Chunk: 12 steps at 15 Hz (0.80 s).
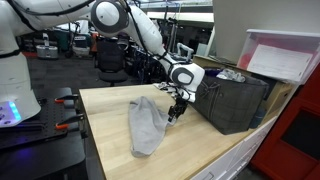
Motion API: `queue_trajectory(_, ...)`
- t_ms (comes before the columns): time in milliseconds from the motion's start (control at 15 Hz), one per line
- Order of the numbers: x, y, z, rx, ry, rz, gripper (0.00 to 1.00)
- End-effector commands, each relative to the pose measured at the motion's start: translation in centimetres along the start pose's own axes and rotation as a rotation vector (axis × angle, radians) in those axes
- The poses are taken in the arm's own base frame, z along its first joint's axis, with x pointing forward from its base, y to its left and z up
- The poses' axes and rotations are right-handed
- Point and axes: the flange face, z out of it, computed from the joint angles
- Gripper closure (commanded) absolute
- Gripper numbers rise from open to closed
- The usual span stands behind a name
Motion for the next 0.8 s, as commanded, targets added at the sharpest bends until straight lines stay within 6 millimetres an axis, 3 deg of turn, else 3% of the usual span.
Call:
queue_trajectory(0,0.9,0.4,-0.1,0.007,0.013,0.063,0.73)
queue_trajectory(267,0.6,0.3,-1.3,0.018,0.009,0.104,1.0)
queue_trajectory(733,0.8,-2.1,-5.0,0.187,0.153,0.201,0.98)
